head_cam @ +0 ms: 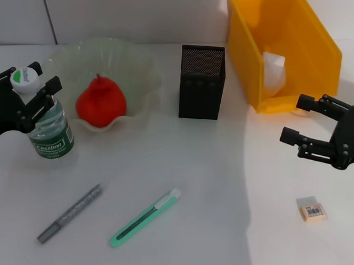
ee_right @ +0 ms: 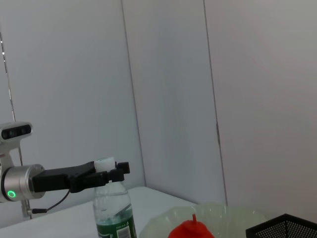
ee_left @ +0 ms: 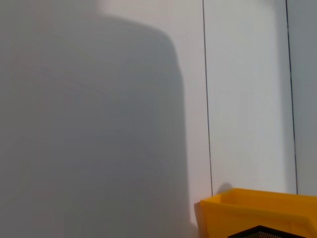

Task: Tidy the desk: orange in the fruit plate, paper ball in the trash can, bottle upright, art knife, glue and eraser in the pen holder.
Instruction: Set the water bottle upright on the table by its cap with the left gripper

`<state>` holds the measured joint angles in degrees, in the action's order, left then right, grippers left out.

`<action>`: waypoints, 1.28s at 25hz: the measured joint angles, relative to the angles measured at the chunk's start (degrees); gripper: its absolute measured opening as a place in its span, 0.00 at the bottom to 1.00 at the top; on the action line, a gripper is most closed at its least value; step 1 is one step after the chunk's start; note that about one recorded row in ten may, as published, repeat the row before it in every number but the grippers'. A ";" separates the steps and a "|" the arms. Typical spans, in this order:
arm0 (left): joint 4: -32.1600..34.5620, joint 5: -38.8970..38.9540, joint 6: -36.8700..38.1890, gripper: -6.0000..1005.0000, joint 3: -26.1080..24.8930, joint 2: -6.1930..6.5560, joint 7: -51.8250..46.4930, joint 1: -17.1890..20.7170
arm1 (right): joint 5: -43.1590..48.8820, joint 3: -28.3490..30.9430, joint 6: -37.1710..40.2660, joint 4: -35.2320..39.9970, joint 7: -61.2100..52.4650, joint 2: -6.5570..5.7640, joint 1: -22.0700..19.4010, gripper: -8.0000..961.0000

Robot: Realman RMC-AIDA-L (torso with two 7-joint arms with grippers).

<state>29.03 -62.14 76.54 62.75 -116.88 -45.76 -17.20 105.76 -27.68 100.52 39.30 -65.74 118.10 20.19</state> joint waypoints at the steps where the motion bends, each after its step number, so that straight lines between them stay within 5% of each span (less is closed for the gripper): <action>1: -0.01 0.00 -0.31 0.42 -0.10 -0.13 0.26 0.00 | 0.35 -0.01 -0.50 -0.43 0.00 -0.07 0.52 0.87; 13: -0.20 0.00 -2.63 0.42 -0.16 -1.07 1.00 -0.28 | 1.60 -0.09 -1.68 -0.74 0.00 -0.15 2.38 0.87; 32: -0.72 1.26 -3.98 0.56 -0.26 -1.70 2.14 -0.12 | 2.77 -0.09 -1.75 -0.72 -0.01 -0.11 2.85 0.87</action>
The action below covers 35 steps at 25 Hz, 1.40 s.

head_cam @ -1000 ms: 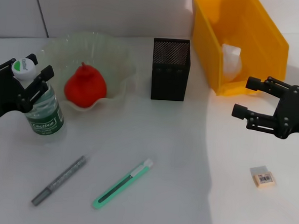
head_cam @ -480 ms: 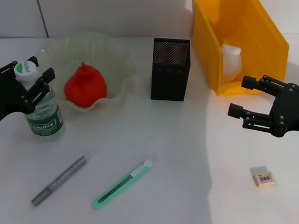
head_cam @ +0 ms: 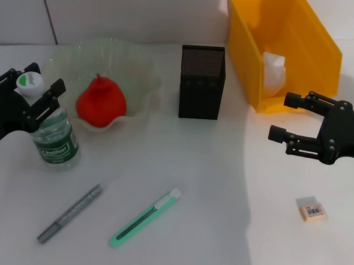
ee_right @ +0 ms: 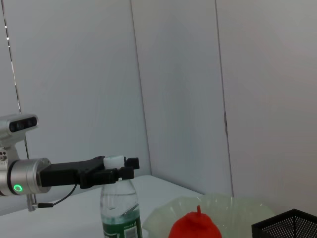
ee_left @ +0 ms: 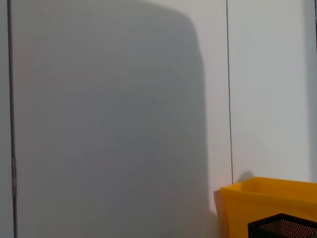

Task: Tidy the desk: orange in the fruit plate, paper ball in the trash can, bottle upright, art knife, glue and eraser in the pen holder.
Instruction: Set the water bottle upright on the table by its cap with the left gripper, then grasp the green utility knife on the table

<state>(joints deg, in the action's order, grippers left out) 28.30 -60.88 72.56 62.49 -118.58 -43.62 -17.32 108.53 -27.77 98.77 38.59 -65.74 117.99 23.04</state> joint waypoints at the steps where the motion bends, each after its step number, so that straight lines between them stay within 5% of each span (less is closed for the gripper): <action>1: 0.00 0.00 0.00 0.57 0.00 0.00 0.00 0.00 | 0.02 0.00 0.01 0.00 0.00 0.00 0.00 0.87; 10: 0.08 0.01 0.14 0.73 0.00 0.08 0.03 0.36 | 0.11 0.00 0.44 0.00 0.00 0.06 0.01 0.87; 23: 1.06 -1.07 4.81 0.73 0.49 0.46 -0.75 3.38 | 0.11 0.00 0.72 0.15 -0.22 0.14 0.15 0.86; 31: 2.56 -1.17 6.81 0.73 0.55 0.49 -1.59 7.84 | -0.89 0.71 1.01 0.53 -1.26 0.12 0.03 0.86; 33: 4.56 -2.85 12.65 0.73 0.63 0.85 -1.63 12.95 | -1.59 0.86 1.08 0.90 -2.84 -0.02 0.09 0.86; 35: 4.56 -2.85 12.65 0.73 0.63 0.85 -1.63 12.95 | -2.43 0.91 1.13 2.12 -5.18 -0.17 0.18 0.86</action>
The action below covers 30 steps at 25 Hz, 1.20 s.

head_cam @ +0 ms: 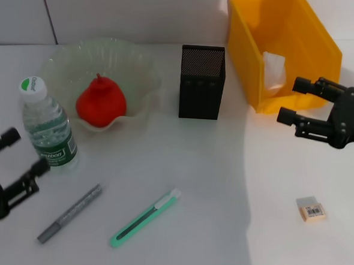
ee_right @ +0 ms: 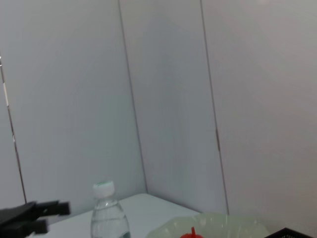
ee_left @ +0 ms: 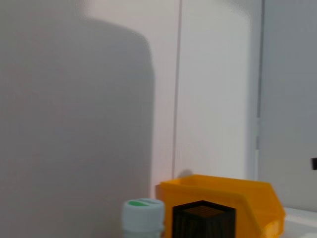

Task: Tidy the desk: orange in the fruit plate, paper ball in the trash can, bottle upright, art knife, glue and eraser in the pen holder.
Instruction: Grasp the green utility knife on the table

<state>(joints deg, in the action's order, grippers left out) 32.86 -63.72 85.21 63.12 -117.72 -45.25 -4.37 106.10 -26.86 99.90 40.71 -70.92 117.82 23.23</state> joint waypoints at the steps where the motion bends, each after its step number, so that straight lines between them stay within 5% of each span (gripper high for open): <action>1: 0.00 0.00 0.00 0.73 0.00 0.00 0.00 0.00 | -0.20 -0.08 0.02 1.14 -1.44 -0.02 0.06 0.86; 3: 0.47 -7.05 7.71 0.73 -0.31 0.58 -0.06 2.06 | -0.23 -0.47 0.06 3.99 -5.12 -0.03 0.43 0.86; 15: 0.05 -11.70 8.38 0.73 -0.38 0.32 -0.66 0.85 | 15.69 -16.79 2.54 29.43 -33.00 -0.57 6.80 0.86; 24: -0.07 -11.79 8.50 0.73 -1.38 0.42 -0.79 1.62 | 21.78 -23.21 9.18 34.16 -35.97 -1.56 15.69 0.86; 30: 0.76 -14.17 8.97 0.73 -1.95 0.06 -4.72 1.17 | 26.67 -23.26 8.93 36.48 -38.21 -0.53 17.64 0.86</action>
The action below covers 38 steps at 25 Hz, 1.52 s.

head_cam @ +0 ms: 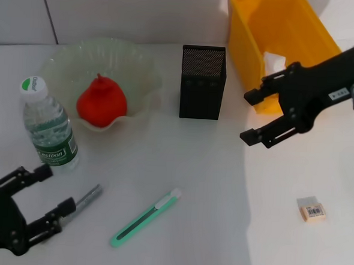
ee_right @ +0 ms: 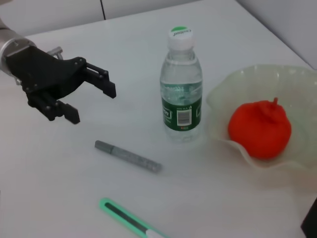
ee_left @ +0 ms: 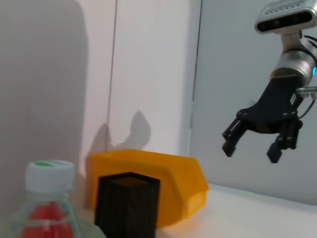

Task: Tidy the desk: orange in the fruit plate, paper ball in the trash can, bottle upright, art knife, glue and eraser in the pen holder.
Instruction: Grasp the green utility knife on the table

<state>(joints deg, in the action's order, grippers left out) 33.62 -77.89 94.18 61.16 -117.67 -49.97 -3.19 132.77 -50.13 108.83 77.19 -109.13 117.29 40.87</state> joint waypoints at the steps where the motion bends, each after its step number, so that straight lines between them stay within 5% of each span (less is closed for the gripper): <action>1: 0.49 -1.29 -0.34 0.73 0.01 -0.20 -1.60 -0.51 | -0.55 0.81 -0.23 0.02 1.77 0.23 -1.15 0.86; 6: 1.10 -2.98 -1.19 0.73 0.00 -0.47 -3.31 -1.36 | -9.76 7.43 -1.07 -4.50 16.66 1.51 -11.33 0.86; 9: 6.88 -8.58 -9.76 0.73 2.91 -0.95 -16.02 -7.29 | -14.96 12.00 -1.17 -12.42 23.63 0.59 -16.58 0.86; 12: 11.92 -10.72 -15.87 0.73 6.94 -1.04 -22.68 -8.20 | -17.03 18.90 -0.62 -23.00 30.13 -1.24 -18.90 0.86; 17: 22.55 -15.94 -21.28 0.73 14.32 -0.82 -34.70 -7.84 | -17.39 26.05 0.33 -36.99 37.94 -4.77 -21.61 0.86; 27: 52.08 -42.52 -19.75 0.73 25.95 -0.87 -69.01 -5.77 | -17.23 27.25 -4.01 -40.98 39.28 -5.34 -22.10 0.86; 33: 59.09 -59.83 -16.14 0.73 35.72 -1.06 -90.60 -12.34 | -17.07 27.64 -6.26 -42.44 40.09 -5.39 -21.29 0.86; 38: 59.01 -65.14 -10.70 0.73 38.63 -1.24 -105.02 -19.63 | -17.30 28.14 -6.55 -42.52 40.55 -5.50 -21.70 0.86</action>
<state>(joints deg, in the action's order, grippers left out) 92.62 -143.03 83.48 99.80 -118.91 -154.98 -22.82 115.47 -21.99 102.27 34.67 -68.58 111.79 19.16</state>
